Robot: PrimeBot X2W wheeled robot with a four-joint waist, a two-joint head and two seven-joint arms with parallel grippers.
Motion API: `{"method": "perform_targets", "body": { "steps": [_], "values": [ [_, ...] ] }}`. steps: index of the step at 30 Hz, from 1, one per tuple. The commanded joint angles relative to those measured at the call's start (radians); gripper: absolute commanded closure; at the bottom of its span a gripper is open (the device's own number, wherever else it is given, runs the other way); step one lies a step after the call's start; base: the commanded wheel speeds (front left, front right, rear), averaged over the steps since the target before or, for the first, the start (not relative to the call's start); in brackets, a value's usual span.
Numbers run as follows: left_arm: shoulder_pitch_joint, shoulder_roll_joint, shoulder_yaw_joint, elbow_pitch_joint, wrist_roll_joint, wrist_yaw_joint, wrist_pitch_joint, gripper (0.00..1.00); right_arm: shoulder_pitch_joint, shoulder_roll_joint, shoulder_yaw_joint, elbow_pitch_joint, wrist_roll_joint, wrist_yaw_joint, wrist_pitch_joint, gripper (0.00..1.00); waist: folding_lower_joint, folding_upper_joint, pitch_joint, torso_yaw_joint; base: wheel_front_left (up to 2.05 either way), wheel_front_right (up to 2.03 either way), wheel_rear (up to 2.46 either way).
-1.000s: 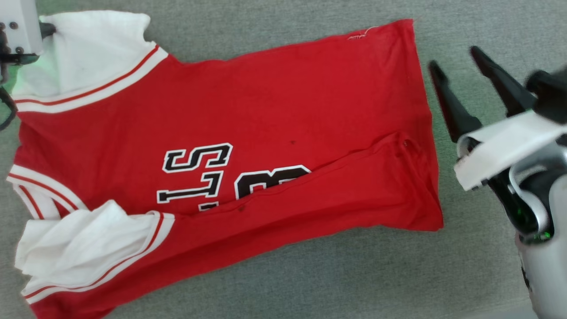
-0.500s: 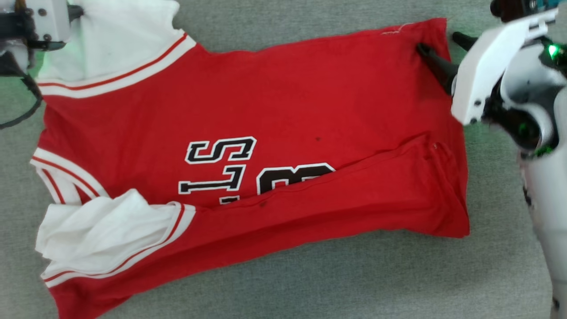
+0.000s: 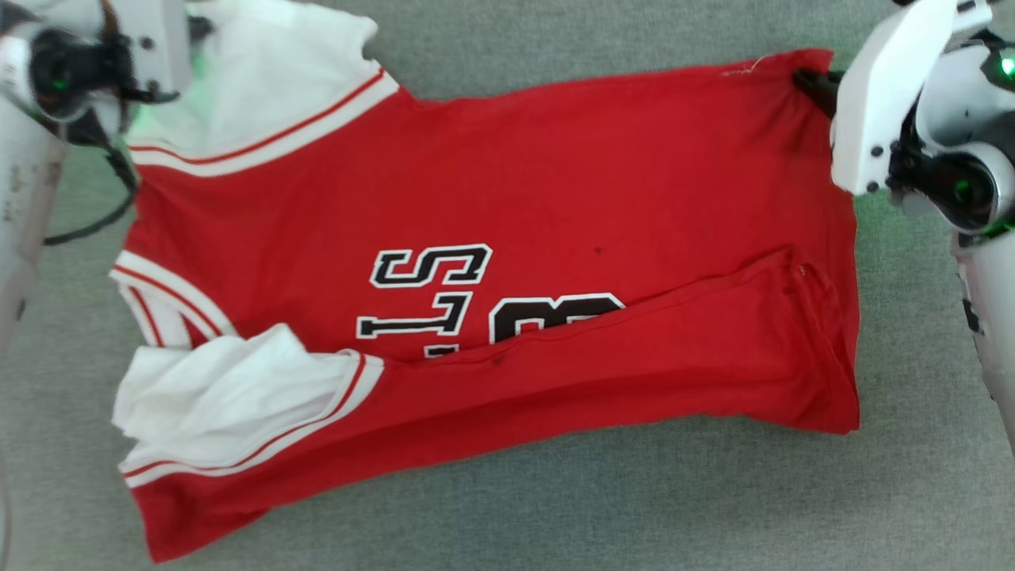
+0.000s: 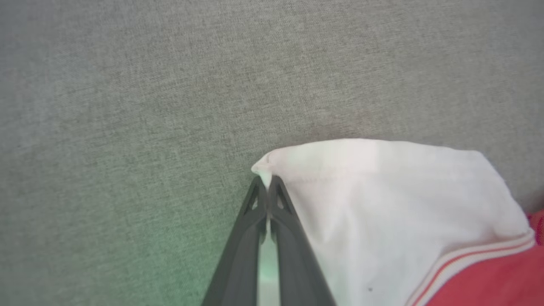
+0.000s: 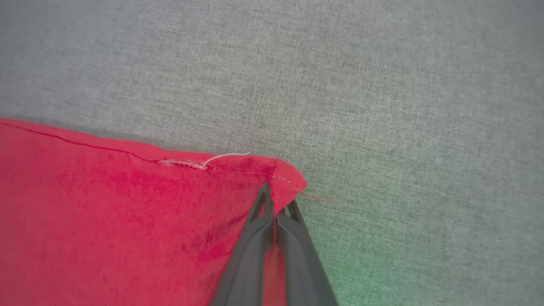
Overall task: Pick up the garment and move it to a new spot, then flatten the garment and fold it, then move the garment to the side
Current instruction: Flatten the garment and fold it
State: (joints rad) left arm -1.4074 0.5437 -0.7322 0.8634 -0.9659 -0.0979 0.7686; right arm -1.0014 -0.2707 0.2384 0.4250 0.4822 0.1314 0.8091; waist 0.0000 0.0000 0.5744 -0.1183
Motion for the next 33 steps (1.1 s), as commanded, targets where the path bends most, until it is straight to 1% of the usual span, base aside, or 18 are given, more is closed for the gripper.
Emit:
{"method": "perform_targets", "body": {
  "steps": [1,6,9,11,13,17,21,25,27,29,31,33],
  "values": [
    [0.016,-0.001,-0.007,-0.006,0.005,-0.009,-0.007,1.0,0.023,-0.009,0.007,-0.004,0.001,-0.002,-0.005,1.0,0.0,0.0,-0.031,0.023,0.0,0.0,0.0],
    [0.019,0.03,-0.02,-0.076,0.009,-0.023,-0.017,1.0,0.073,-0.067,0.014,-0.057,0.023,-0.002,-0.045,1.0,0.0,0.0,-0.087,0.053,0.0,0.0,0.0],
    [0.043,0.064,-0.023,-0.146,0.003,-0.025,-0.013,1.0,0.123,-0.102,0.023,-0.103,0.054,-0.002,-0.057,1.0,0.0,0.0,-0.12,0.07,0.0,0.0,0.0],
    [0.067,0.097,-0.021,-0.205,0.002,-0.018,-0.013,1.0,0.161,-0.126,0.018,-0.137,0.075,-0.002,-0.058,1.0,0.0,0.0,-0.141,0.08,0.0,0.0,0.0],
    [0.102,0.131,-0.015,-0.276,-0.004,0.001,-0.009,1.0,0.202,-0.147,0.013,-0.175,0.102,-0.002,-0.054,1.0,0.0,0.0,-0.16,0.088,0.0,0.0,0.0],
    [0.205,0.214,-0.003,-0.449,-0.029,0.066,0.019,1.0,0.296,-0.186,-0.008,-0.255,0.122,-0.002,-0.03,1.0,0.0,0.0,-0.192,0.104,0.0,0.0,0.0],
    [0.337,0.306,0.009,-0.641,-0.069,0.161,0.057,1.0,0.397,-0.205,-0.042,-0.332,0.14,-0.002,0.011,1.0,0.0,0.0,-0.218,0.118,0.0,0.0,0.0],
    [0.492,0.389,0.009,-0.844,-0.109,0.262,0.076,1.0,0.507,-0.204,-0.094,-0.397,0.154,-0.002,0.055,1.0,0.0,0.0,-0.239,0.131,0.0,0.0,0.0],
    [0.57,0.418,0.004,-0.922,-0.13,0.306,0.069,1.0,0.562,-0.192,-0.118,-0.417,0.156,-0.002,0.077,1.0,0.0,0.0,-0.247,0.135,0.0,0.0,0.0],
    [0.638,0.436,0.001,-0.976,-0.151,0.341,0.056,1.0,0.606,-0.177,-0.138,-0.432,0.154,-0.002,0.093,1.0,0.0,0.0,-0.253,0.137,0.0,0.0,0.0],
    [0.698,0.448,-0.005,-1.005,-0.17,0.361,0.042,1.0,0.64,-0.166,-0.152,-0.432,0.145,-0.002,0.103,1.0,0.0,0.0,-0.258,0.138,0.0,0.0,0.0],
    [0.742,0.441,-0.02,-1.004,-0.185,0.365,0.034,1.0,0.662,-0.144,-0.16,-0.418,0.151,-0.002,0.105,1.0,0.0,0.0,-0.264,0.138,0.0,0.0,0.0]
  ]
}}
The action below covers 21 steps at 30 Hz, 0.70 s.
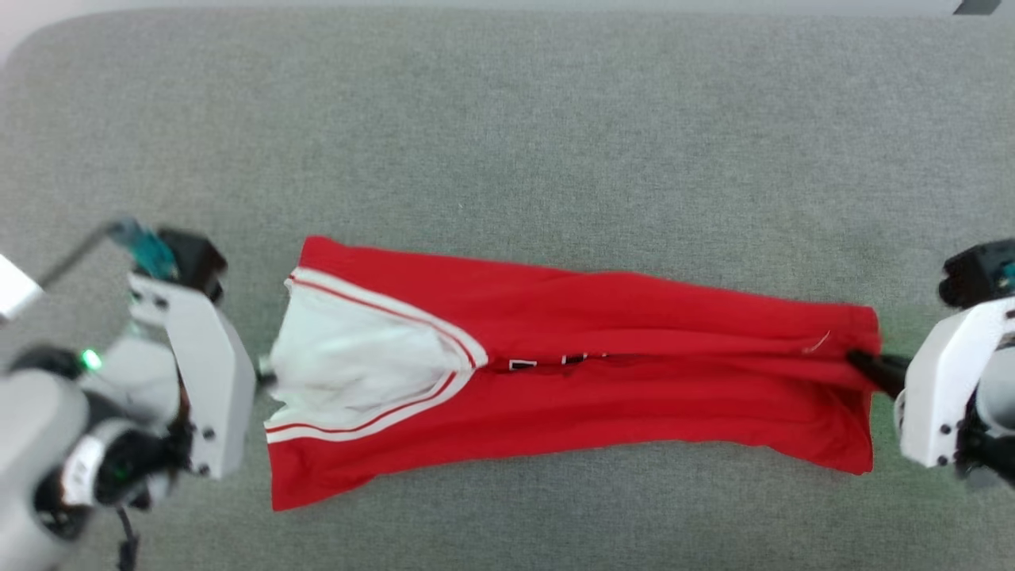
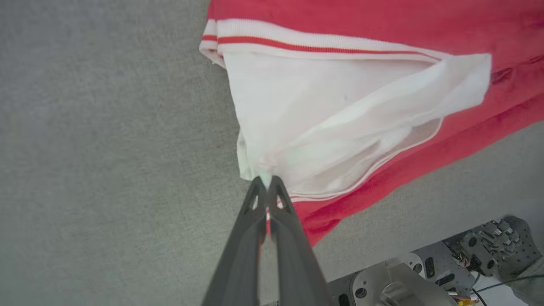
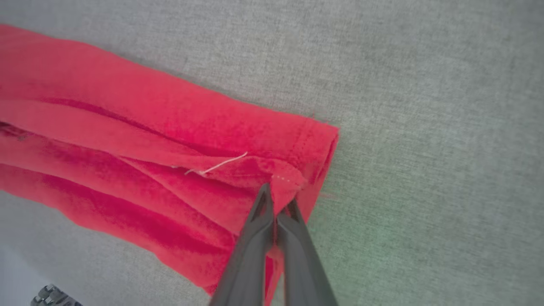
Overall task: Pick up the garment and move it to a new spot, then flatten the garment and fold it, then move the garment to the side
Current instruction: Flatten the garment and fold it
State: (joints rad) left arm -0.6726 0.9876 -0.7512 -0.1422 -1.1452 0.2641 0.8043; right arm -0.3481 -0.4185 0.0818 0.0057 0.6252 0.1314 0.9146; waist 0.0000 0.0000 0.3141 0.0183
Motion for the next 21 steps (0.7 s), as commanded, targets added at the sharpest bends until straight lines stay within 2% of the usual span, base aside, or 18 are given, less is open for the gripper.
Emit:
{"method": "perform_targets", "body": {
  "steps": [1,8,9,10,11,12,13,17,21],
  "values": [
    [0.019,-0.01,-0.005,0.009,-0.011,-0.001,-0.008,1.0,0.011,0.01,-0.002,0.008,0.004,-0.002,-0.004,1.0,0.0,0.0,-0.006,0.0,0.0,0.0,0.0],
    [0.034,-0.073,-0.021,0.141,-0.025,-0.041,-0.041,1.0,-0.021,0.074,0.006,0.089,0.023,-0.002,-0.023,1.0,0.0,0.0,-0.04,-0.003,0.0,0.0,0.0],
    [0.025,-0.079,-0.018,0.152,-0.018,-0.047,-0.054,0.8,-0.027,0.079,0.002,0.103,0.02,-0.002,-0.029,1.0,0.0,0.0,-0.046,-0.004,0.0,0.0,0.0],
    [0.018,-0.088,-0.009,0.165,-0.015,-0.05,-0.07,0.52,-0.031,0.079,0.005,0.113,0.012,-0.002,-0.035,0.96,0.0,0.0,-0.053,-0.004,0.0,0.0,0.0],
    [0.015,-0.096,-0.006,0.173,-0.013,-0.054,-0.082,0.11,-0.036,0.08,0.004,0.122,0.007,-0.002,-0.041,0.74,0.0,0.0,-0.059,-0.003,0.0,0.0,0.0],
    [0.017,-0.098,-0.006,0.178,-0.012,-0.059,-0.091,0.0,-0.041,0.085,0.001,0.13,0.004,-0.002,-0.049,0.43,0.0,0.0,-0.066,-0.002,0.0,0.0,0.0],
    [0.019,-0.101,-0.004,0.181,-0.011,-0.06,-0.1,0.0,-0.046,0.089,-0.004,0.136,0.004,-0.002,-0.056,0.0,0.0,0.0,-0.073,-0.001,0.0,0.0,0.0],
    [0.036,-0.103,0.009,0.171,-0.005,-0.069,-0.146,0.0,-0.04,0.091,-0.028,0.151,0.012,-0.002,-0.06,0.0,0.0,0.0,-0.1,0.01,0.0,0.0,0.0],
    [0.068,-0.1,0.033,0.142,0.01,-0.071,-0.238,0.0,-0.024,0.086,-0.069,0.153,0.014,-0.002,-0.062,0.0,0.0,0.0,-0.119,0.021,0.0,0.0,0.0]
  ]
}}
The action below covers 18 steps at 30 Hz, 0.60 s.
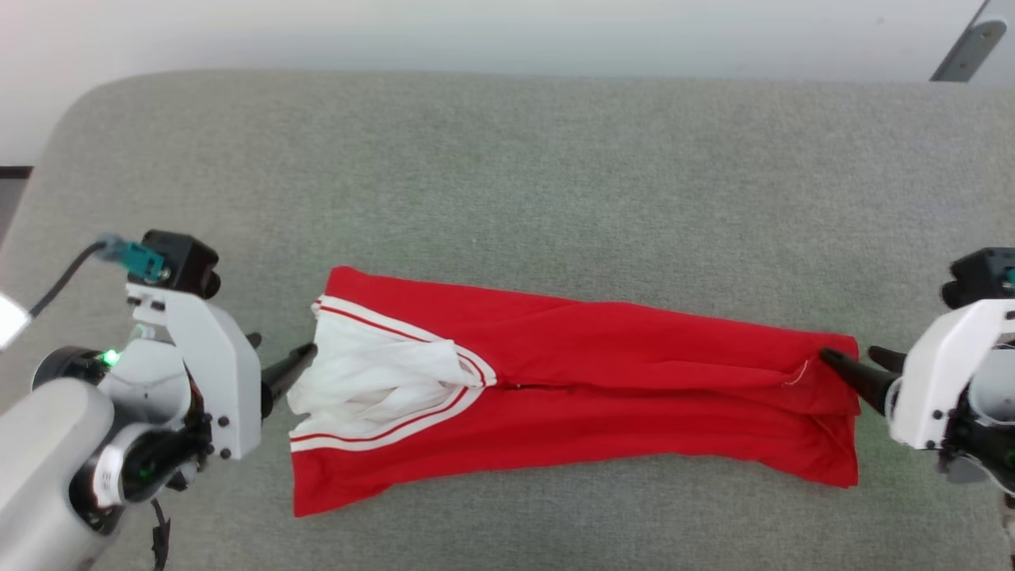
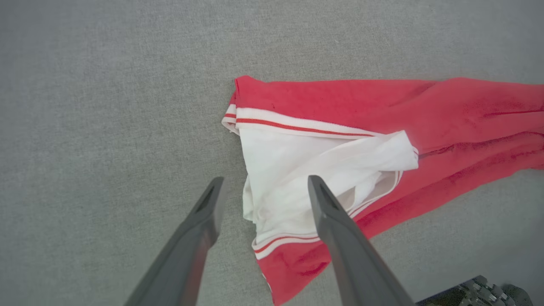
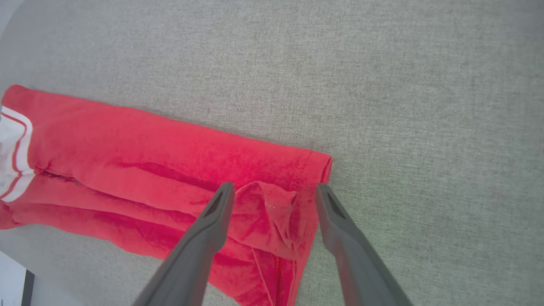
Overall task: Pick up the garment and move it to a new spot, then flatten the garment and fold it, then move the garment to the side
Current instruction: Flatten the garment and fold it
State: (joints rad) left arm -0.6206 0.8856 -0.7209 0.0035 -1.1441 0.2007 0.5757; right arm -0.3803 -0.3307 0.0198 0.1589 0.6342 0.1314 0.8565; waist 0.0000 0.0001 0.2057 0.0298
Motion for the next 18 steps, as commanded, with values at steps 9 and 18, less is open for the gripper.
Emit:
{"method": "perform_targets", "body": {
  "steps": [9,18],
  "values": [
    [0.149,0.004,0.084,-0.059,0.083,0.052,-0.335,0.0,0.05,-0.002,-0.117,0.008,-0.027,-0.002,0.072,0.0,0.0,-0.0001,-0.02,0.045,0.0,0.0,0.0],
    [0.304,-0.032,0.169,-0.046,0.131,0.105,-0.667,0.0,0.07,0.025,-0.192,0.04,-0.06,-0.002,0.144,0.0,0.0,-0.0001,-0.003,0.102,0.0,0.0,0.0]
  ]
}}
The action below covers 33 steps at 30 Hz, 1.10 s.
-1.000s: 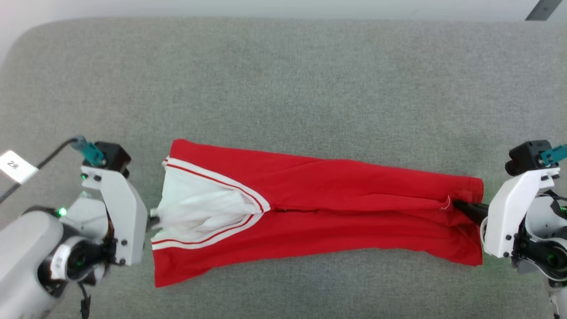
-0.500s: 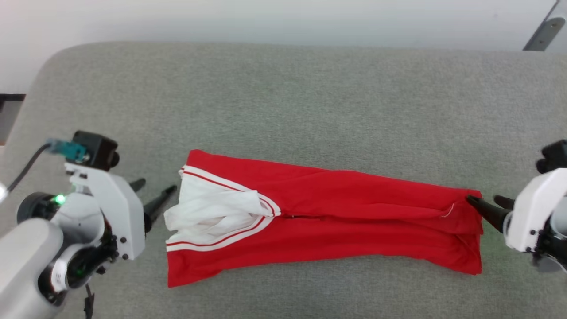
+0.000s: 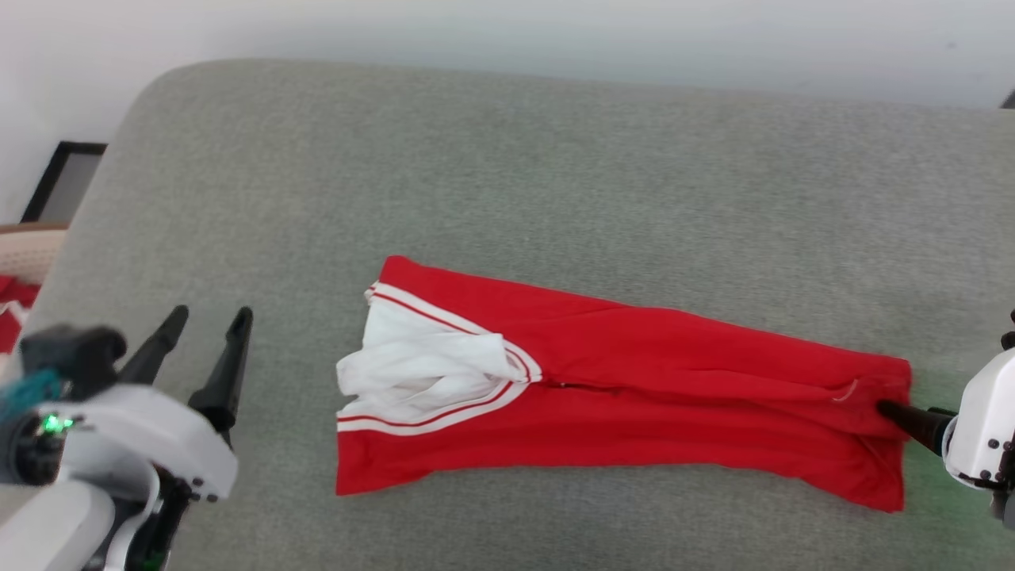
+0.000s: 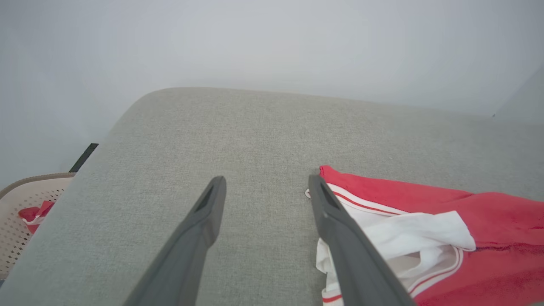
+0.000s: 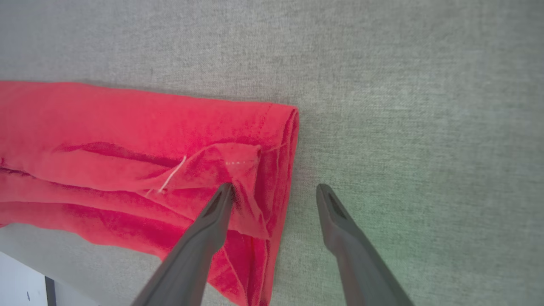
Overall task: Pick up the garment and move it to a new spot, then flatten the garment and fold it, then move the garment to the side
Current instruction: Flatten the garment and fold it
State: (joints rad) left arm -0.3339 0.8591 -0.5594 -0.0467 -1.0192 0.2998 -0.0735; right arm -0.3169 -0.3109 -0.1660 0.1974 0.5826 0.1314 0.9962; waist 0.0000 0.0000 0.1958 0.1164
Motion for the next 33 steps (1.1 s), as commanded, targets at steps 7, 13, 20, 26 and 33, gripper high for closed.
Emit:
{"method": "perform_targets", "body": {
  "steps": [7,13,20,26,33],
  "values": [
    [0.11,-0.05,0.065,0.048,-0.003,0.006,-0.16,0.0,-0.003,0.019,-0.018,0.053,-0.002,-0.002,0.028,0.0,0.0,0.0,0.021,0.053,0.0,0.0,0.0],
    [0.164,-0.109,0.113,0.087,0.033,-0.025,-0.19,0.0,-0.022,0.025,-0.003,0.117,0.002,-0.002,0.04,0.0,0.0,0.0,0.036,0.084,0.0,0.0,0.0],
    [0.206,-0.218,0.234,0.113,0.121,-0.076,-0.191,0.0,-0.029,0.037,0.051,0.2,0.032,-0.001,0.089,1.0,0.0,0.0,0.04,0.102,0.0,0.0,0.0],
    [0.239,-0.299,0.317,0.125,0.192,-0.132,-0.192,0.0,-0.045,0.008,0.039,0.185,0.053,-0.001,0.102,1.0,0.0,0.0,0.036,0.099,0.0,0.0,0.0],
    [0.263,-0.355,0.371,0.132,0.258,-0.179,-0.191,0.0,-0.077,-0.038,-0.011,0.172,0.02,-0.002,0.059,1.0,0.0,0.0,0.023,0.085,0.0,0.0,0.0]
  ]
}}
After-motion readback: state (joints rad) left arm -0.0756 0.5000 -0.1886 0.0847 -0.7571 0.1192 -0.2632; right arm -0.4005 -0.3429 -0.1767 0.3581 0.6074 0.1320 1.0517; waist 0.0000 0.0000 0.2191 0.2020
